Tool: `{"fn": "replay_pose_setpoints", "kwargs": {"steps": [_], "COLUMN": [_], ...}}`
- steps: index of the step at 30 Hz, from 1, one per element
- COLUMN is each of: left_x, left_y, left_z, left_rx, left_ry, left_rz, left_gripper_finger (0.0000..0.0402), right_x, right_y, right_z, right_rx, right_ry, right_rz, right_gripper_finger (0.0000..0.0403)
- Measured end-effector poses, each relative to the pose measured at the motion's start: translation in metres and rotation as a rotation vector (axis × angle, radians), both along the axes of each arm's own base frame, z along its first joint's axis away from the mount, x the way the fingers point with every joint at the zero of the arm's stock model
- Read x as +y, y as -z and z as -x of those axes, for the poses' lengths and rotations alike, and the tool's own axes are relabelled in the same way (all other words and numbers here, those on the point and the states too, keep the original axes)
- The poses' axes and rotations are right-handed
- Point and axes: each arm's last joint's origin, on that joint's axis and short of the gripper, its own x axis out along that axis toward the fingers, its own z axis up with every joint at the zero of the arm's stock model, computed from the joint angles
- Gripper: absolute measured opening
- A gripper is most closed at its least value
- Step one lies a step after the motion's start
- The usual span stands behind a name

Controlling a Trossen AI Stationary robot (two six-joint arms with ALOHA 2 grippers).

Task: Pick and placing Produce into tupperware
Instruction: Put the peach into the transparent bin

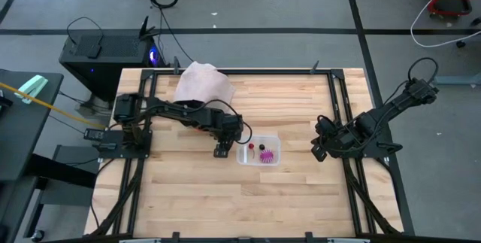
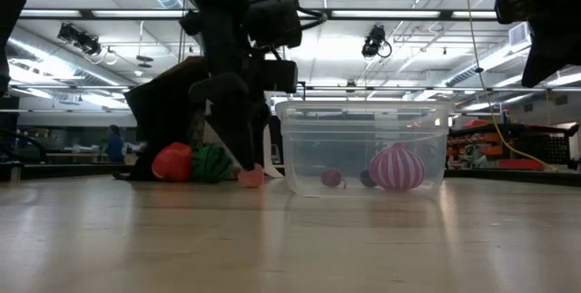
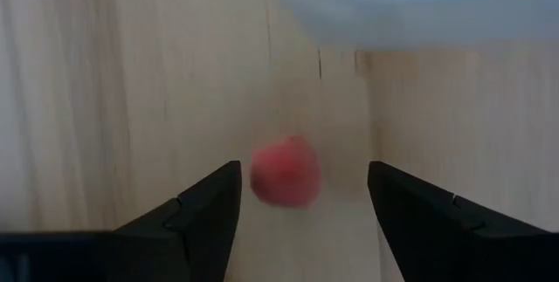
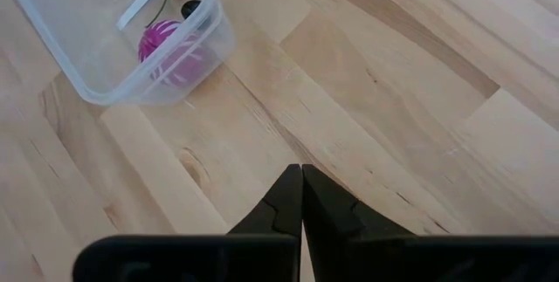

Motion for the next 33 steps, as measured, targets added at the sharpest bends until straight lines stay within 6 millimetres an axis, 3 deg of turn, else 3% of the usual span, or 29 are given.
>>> {"fn": "replay_pose_setpoints", "kwargs": {"steps": [17, 33], "left_x": [-0.0043, -0.0042], "left_y": [0.0038, 0.0045], "left_z": [-0.0037, -0.0018], "left_rx": [-0.019, 0.001], "left_ry": [0.013, 0.013], "left_rz": [0.002, 0.003], "left_gripper_finger": [0.0256, 0.0209], "right_x": [0.0001, 0.0001], "right_y": [0.0, 0.0], "right_z": [-0.0001, -0.0001], "right_rx": [-0.001, -0.001], "right_ry": [0.0, -0.001], "right_rz": [-0.002, 0.0], "right_gripper_finger": [0.0013, 0.0013]}}
